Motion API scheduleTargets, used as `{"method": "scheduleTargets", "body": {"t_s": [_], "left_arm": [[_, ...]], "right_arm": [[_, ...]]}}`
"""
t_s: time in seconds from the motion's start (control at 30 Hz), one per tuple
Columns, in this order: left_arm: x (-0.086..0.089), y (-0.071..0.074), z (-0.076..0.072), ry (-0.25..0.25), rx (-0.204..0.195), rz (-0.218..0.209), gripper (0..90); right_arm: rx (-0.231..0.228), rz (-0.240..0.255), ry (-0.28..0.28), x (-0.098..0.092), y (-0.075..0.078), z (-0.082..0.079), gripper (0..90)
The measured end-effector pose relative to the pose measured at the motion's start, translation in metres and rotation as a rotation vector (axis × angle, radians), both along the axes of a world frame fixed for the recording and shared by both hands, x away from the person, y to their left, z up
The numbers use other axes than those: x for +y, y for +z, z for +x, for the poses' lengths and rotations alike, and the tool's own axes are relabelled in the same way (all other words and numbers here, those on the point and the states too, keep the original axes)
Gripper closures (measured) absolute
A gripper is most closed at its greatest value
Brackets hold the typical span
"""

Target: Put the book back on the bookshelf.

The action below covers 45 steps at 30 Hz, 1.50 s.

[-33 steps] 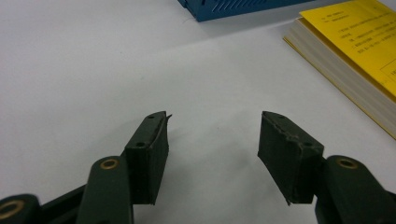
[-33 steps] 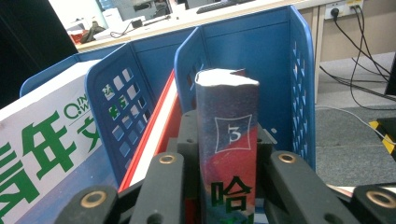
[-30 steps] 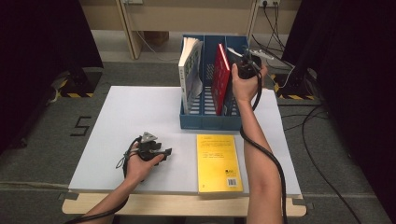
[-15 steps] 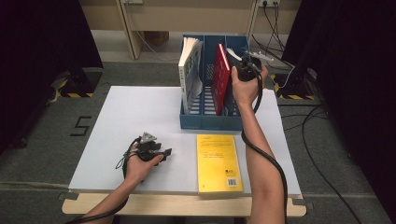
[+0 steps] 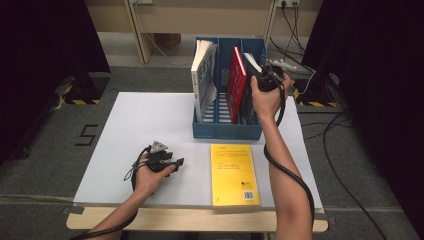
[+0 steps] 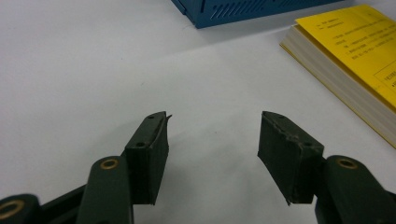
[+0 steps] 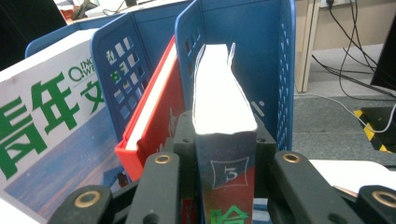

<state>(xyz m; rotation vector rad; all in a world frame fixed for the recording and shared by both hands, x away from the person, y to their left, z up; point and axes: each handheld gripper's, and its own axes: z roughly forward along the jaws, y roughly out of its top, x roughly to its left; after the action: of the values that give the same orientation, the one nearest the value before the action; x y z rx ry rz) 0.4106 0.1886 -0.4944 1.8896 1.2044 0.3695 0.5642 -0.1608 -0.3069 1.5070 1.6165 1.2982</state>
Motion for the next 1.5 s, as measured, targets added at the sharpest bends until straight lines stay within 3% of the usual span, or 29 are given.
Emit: {"method": "scheduleTargets", "body": {"t_s": [0.77, 1.23, 1.5], "left_arm": [[-0.006, 0.004, 0.000, -0.013, -0.007, 0.000, 42.1], [-0.004, 0.003, 0.000, -0.006, -0.008, 0.000, 42.1], [-0.005, 0.002, 0.000, -0.011, -0.004, 0.002, 42.0]], "right_arm": [[0.038, -0.031, 0.013, -0.006, -0.010, -0.034, 71.1], [0.032, -0.041, 0.015, -0.002, -0.012, -0.042, 69.7], [0.044, -0.045, 0.019, 0.000, -0.004, -0.040, 68.7]]}}
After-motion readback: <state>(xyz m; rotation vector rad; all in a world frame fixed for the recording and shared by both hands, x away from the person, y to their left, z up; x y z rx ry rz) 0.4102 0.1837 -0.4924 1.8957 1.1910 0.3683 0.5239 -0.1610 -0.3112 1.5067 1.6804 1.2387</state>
